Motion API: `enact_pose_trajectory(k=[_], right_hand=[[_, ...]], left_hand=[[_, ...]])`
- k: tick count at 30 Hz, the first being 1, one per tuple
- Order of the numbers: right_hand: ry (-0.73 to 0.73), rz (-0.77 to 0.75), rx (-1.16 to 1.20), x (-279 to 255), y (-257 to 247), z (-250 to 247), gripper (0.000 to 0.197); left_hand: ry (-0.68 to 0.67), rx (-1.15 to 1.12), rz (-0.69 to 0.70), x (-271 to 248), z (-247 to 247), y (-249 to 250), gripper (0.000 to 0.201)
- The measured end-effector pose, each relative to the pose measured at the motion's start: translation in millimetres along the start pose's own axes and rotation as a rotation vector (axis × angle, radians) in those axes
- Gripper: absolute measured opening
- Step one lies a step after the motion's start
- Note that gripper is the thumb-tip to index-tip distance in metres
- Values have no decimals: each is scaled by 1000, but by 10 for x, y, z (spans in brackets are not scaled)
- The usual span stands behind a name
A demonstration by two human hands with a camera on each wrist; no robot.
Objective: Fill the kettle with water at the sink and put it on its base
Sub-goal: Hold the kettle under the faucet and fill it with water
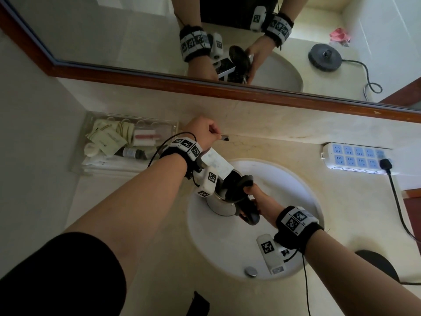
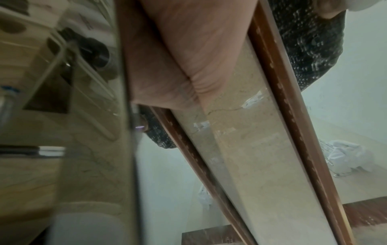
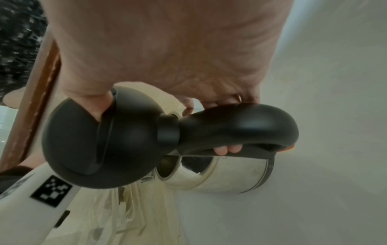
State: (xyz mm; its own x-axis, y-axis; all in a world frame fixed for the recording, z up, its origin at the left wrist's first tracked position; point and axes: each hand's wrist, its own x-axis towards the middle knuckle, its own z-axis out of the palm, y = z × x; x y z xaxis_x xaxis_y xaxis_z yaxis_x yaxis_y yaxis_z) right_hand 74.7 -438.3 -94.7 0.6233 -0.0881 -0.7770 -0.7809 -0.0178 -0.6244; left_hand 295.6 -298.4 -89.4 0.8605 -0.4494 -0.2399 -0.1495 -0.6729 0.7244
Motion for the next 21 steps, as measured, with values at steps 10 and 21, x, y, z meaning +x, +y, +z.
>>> enact_pose_trajectory(k=[10, 21], right_hand=[[0, 11, -25, -22, -2, 0, 73], [18, 25, -18, -38, -32, 1, 63]], left_hand=[[17, -3, -12, 6, 3, -16, 6], [12, 12, -12, 7, 6, -11, 6]])
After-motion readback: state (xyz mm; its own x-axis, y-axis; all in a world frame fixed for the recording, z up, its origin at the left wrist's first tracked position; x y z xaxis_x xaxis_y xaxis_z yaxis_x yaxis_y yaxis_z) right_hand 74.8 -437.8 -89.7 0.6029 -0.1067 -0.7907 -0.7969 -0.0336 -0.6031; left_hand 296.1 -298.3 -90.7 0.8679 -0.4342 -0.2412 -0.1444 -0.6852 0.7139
